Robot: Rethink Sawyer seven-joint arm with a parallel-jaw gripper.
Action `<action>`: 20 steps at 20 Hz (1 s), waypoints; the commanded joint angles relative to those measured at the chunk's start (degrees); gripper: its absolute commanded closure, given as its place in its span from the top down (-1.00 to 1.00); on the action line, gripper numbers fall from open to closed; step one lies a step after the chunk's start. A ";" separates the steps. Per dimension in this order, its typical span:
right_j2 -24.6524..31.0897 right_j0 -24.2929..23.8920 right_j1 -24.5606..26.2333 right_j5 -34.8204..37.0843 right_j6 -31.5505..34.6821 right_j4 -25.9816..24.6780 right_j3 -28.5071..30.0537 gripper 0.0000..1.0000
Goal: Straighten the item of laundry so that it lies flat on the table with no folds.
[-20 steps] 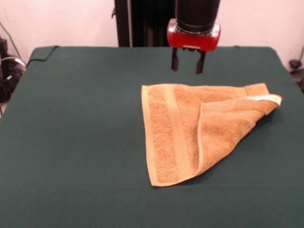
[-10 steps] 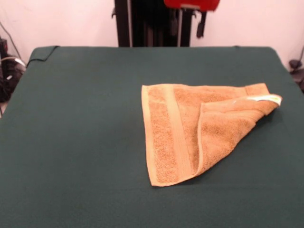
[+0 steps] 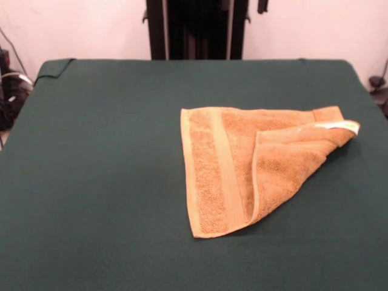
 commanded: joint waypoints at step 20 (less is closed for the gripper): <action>2.97 0.35 4.69 -17.07 9.71 2.53 12.13 1.00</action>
